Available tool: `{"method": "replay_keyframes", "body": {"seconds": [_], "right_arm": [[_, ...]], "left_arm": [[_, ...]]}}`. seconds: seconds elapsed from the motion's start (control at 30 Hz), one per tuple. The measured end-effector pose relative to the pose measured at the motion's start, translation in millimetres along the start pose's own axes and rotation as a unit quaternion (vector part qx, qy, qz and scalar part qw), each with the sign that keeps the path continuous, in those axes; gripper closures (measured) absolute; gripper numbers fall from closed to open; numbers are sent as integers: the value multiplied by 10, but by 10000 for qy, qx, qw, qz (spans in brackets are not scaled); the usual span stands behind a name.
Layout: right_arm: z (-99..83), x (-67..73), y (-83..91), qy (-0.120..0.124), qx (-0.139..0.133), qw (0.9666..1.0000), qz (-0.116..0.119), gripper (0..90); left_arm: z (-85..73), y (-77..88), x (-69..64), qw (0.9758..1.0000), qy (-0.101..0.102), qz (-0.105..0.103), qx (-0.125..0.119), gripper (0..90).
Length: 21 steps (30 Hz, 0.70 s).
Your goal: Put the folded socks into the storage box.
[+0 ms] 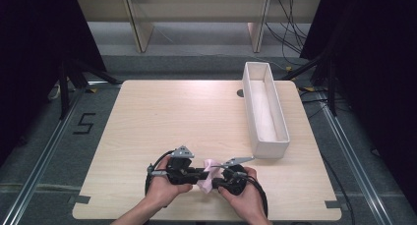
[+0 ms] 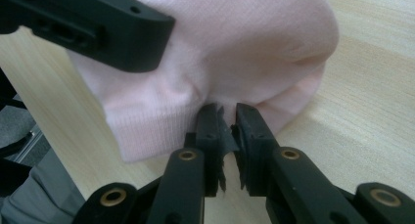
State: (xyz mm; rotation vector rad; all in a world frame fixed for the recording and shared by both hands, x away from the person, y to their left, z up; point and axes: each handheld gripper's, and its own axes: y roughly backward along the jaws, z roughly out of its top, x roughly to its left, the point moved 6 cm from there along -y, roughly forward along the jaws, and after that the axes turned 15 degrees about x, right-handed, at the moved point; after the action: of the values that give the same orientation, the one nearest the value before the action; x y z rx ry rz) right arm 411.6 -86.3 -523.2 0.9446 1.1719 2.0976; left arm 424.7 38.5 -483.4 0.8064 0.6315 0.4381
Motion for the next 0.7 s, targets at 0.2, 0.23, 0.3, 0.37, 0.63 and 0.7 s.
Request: {"method": "replay_keyframes", "body": {"seconds": [0.2,0.23,0.3,0.37,0.63,0.7], "right_arm": [[-9,-6,5,17,56,9998,169,765],[-17,-7,45,-124,55,9997,203,751],[-2,-44,155,-8,-102,9998,181,716],[21,-70,296,58,-212,9996,151,679],[224,-192,585,1189,-112,9928,78,559],[242,-158,554,1351,57,9907,138,541]], "left_arm": [[-4,16,12,9992,-282,243,159,812],[-9,30,22,9988,-357,252,201,812],[-18,58,53,9976,-541,302,310,811],[-28,84,78,9960,-690,344,456,811],[26,173,14,9822,-1634,177,911,807],[35,174,3,9776,-1808,188,1058,806]]}}
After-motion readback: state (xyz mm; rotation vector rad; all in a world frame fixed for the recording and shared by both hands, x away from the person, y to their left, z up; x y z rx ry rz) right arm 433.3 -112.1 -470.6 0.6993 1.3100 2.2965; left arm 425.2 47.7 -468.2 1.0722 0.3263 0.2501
